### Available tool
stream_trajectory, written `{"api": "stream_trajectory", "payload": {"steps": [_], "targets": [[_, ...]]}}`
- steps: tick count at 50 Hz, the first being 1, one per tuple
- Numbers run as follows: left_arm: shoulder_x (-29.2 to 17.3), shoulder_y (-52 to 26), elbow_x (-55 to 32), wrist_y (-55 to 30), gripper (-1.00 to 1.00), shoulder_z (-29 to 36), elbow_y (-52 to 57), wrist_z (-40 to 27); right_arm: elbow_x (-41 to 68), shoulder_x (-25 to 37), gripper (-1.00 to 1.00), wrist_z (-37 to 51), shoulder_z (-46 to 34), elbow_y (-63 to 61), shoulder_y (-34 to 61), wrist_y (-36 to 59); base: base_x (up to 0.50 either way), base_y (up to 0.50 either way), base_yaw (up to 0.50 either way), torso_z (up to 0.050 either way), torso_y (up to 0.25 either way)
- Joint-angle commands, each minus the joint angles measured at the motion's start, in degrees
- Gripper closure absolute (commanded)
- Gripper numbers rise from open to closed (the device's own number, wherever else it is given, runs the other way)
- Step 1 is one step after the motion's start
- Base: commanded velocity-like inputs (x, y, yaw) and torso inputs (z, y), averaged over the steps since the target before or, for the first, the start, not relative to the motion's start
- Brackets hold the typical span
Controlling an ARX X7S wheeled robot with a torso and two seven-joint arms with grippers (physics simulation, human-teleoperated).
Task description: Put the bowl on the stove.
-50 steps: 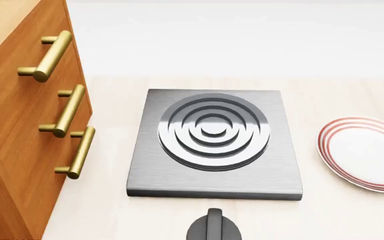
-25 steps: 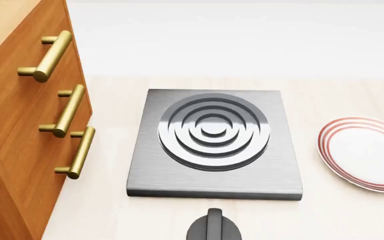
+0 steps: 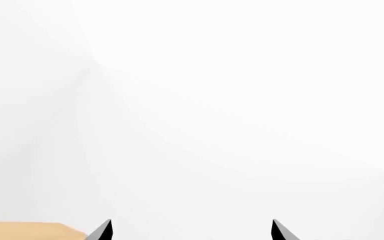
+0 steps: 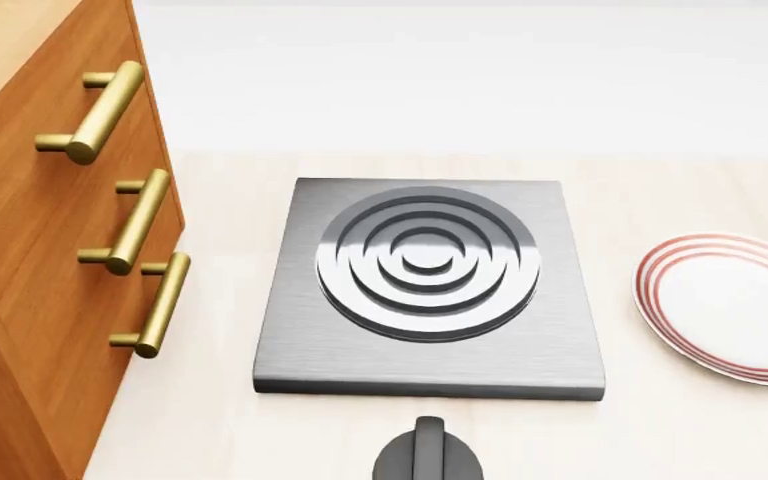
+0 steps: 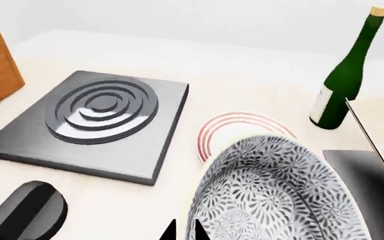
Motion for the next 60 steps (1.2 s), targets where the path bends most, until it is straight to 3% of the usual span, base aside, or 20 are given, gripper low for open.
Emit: {"api": "stream_trajectory", "payload": {"steps": [1,6,21,43,51,56,60], "targets": [[0.57,-0.04,2.58,-0.2,-1.0,-0.27,0.05,0.28,2.66,3.95,1.0,-2.0,-16.6,0.49,22.05,-0.34,0.0,0.0,0.0,0.0,0.0],[0.43,-0.09,2.57,-0.15,-1.0,-0.31,0.05,0.18,-0.46,1.13,1.0,-3.43,-28.17,4.13,35.34,1.21,0.0,0.0,0.0,0.0,0.0],[0.24,-0.04,2.97,0.21,-1.0,-0.15,-0.1,0.09,-11.86,-9.88,1.0,-7.46,-45.34,14.72,56.83,-0.63,0.0,0.0,0.0,0.0,0.0],[0.2,0.43,3.25,0.84,-1.0,0.26,-0.17,0.05,-18.21,-22.18,1.0,-11.73,-53.79,26.94,65.86,-7.58,0.0,0.0,0.0,0.0,0.0],[0.22,0.54,3.3,1.1,-1.0,0.46,-0.35,0.12,-17.24,-19.25,1.0,-12.87,-54.72,20.62,64.93,-6.0,0.0,0.0,0.0,0.0,0.0],[0.25,0.54,3.13,1.13,-1.0,0.64,-0.52,0.09,-10.58,-13.02,1.0,-9.4,-48.07,8.58,58.73,-2.5,0.0,0.0,0.0,0.0,0.002],[0.2,0.55,3.12,1.18,-1.0,0.68,-0.53,0.04,-10.42,-12.94,1.0,-9.26,-47.98,8.36,58.63,-2.41,0.0,0.0,0.0,0.0,0.0]]}}
